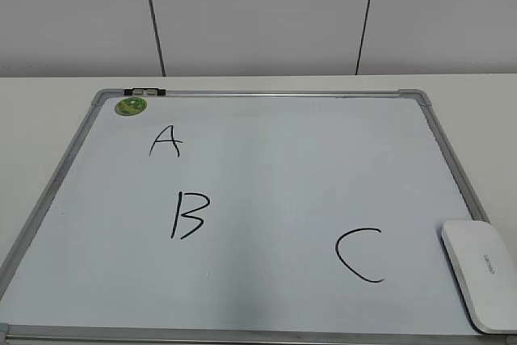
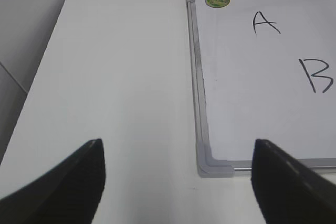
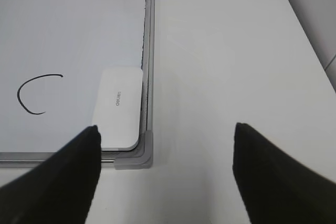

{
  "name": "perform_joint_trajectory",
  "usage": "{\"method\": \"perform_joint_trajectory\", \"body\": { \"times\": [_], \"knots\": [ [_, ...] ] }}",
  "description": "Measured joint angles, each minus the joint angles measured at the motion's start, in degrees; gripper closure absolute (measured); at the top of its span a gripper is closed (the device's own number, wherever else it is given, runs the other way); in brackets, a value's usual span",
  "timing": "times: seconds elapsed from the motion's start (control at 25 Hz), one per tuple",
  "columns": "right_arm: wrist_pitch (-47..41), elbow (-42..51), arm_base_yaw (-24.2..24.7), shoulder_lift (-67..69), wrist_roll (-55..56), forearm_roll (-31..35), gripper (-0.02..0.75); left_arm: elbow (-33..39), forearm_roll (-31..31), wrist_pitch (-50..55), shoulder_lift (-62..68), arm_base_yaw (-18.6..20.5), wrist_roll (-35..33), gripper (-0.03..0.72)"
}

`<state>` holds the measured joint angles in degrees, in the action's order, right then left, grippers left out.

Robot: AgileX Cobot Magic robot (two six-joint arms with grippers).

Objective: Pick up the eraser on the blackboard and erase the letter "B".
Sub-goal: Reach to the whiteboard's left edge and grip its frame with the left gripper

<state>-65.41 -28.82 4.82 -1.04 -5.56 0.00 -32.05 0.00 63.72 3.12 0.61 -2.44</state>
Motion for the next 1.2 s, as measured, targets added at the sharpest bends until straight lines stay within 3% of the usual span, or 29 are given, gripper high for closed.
{"method": "perform_joint_trajectory", "body": {
  "times": [0.4, 0.84, 1.2],
  "knots": [
    [0.0, 0.0, 0.0, 0.0, 0.0, 0.0, 0.144, -11.19, -4.4, -1.86, 24.39, 0.0, 0.0, 0.053],
    [0.0, 0.0, 0.0, 0.0, 0.0, 0.0, 0.144, -22.73, -4.67, -6.0, 59.09, 0.0, -1.64, 0.067],
    [0.0, 0.0, 0.0, 0.0, 0.0, 0.0, 0.144, -32.35, -6.41, -7.9, 80.08, 0.04, -4.12, 0.095]
  ]
}}
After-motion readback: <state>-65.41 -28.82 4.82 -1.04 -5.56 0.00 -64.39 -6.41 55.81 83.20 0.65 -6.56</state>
